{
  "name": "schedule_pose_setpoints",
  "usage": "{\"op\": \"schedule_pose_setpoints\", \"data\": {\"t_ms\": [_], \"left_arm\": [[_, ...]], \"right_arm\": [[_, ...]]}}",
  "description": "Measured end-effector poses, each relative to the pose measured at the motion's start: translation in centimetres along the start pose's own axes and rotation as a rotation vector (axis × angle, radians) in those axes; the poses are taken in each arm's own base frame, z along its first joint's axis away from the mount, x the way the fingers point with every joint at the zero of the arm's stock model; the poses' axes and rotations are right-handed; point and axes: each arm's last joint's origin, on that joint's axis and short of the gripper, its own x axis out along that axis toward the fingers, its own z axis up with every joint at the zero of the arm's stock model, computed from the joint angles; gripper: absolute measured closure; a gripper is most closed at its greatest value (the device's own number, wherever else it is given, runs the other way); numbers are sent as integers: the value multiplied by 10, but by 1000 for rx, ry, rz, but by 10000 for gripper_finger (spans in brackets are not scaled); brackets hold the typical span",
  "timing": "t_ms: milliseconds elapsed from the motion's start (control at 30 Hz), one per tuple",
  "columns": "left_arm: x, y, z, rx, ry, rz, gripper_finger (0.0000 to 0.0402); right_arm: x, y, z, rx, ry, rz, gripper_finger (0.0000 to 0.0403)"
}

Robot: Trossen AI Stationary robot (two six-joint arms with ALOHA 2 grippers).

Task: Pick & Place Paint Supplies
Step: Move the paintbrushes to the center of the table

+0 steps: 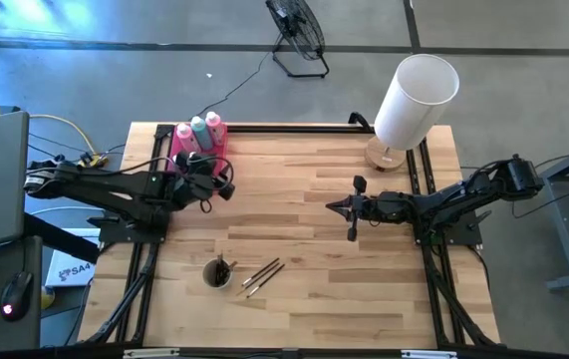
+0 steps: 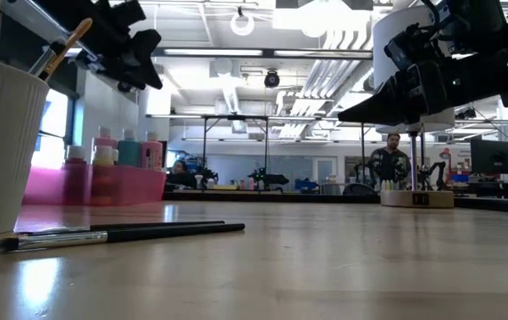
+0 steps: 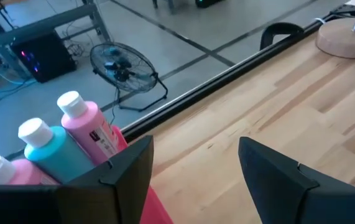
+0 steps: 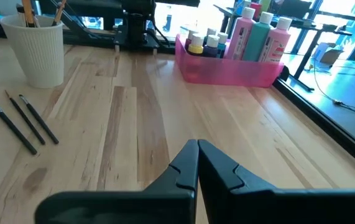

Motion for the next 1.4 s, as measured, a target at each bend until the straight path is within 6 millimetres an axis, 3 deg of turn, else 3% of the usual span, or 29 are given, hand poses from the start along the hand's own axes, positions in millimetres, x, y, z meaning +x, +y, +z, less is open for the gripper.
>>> {"op": "schedule_pose_setpoints", "data": {"t_ms": [167,500,1000,1133,1400], "left_arm": [[0,0,0,-11,9,-13,170],[-1,-6,-3,-10,106,-202,170],[-1,-6,-2,9,86,-194,175],[-6,4,-3,48,87,-153,207],[-16,24,-6,57,55,-129,311]], "right_arm": [[0,0,0,1,-3,0,401],[0,0,0,1,-4,0,401],[0,0,0,2,-4,0,401],[0,0,0,2,-4,0,401],[0,0,0,2,-4,0,400]]}}
